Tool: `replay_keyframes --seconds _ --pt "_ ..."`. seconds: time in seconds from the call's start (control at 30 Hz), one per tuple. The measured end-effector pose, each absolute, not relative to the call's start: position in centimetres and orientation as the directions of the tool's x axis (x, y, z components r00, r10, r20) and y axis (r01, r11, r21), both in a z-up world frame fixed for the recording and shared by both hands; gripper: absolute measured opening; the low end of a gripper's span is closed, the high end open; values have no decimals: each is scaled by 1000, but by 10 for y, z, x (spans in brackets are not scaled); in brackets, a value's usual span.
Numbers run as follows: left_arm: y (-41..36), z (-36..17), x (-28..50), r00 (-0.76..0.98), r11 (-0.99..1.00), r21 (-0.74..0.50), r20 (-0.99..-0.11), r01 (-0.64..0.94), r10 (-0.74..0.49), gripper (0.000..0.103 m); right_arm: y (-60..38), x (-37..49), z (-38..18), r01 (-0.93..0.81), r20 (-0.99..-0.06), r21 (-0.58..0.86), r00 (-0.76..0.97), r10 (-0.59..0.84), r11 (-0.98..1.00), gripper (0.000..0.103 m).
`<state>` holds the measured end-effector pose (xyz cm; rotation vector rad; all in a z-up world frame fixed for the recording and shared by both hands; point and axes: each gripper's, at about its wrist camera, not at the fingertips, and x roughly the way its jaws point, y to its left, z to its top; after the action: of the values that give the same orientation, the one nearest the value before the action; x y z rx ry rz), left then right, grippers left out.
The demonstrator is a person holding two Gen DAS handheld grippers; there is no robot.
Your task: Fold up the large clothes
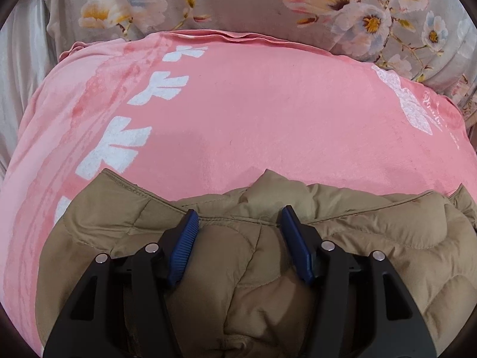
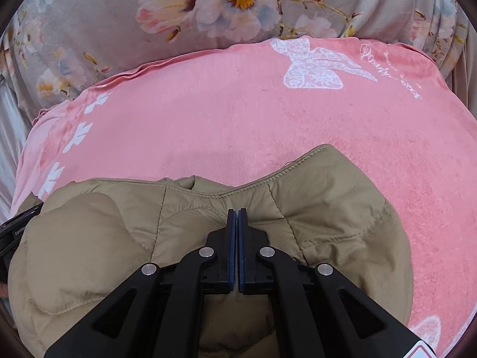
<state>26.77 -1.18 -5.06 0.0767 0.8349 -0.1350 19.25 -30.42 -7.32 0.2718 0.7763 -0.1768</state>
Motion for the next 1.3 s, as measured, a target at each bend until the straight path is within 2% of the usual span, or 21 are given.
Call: replay_keyframes --seconds 0.6,0.77,0.83,0.9,1.0,1.07,1.17,1.3 --pt "-28 -67 275 674 983 128 -739 134 4 57 -302 203 -84 266 -733 150 676 -73 952 0" --pt "-26 -65 276 667 984 114 -745 139 -8 57 -303 205 -83 267 -742 151 667 -70 952 0" --pt "-19 -56 270 655 988 89 -755 128 -17 57 -301 202 -73 301 -758 112 642 -115 947 0" --pt "-9 -33 251 662 992 20 -746 121 -66 57 -293 186 -50 302 -719 144 686 -109 942 12" --pt "-13 -1 216 687 988 -6 -718 153 -111 58 -263 156 -11 235 -634 190 771 -64 953 12" --pt "-24 8 190 700 983 -15 -700 184 -141 67 -237 141 2 193 -600 179 798 -49 965 12" --pt "-39 -4 166 718 983 25 -686 181 -115 68 -206 130 -8 143 -595 185 804 -5 972 12" --pt "-40 -31 164 713 986 10 -692 165 -112 68 -192 126 -37 144 -608 133 793 -33 981 11"
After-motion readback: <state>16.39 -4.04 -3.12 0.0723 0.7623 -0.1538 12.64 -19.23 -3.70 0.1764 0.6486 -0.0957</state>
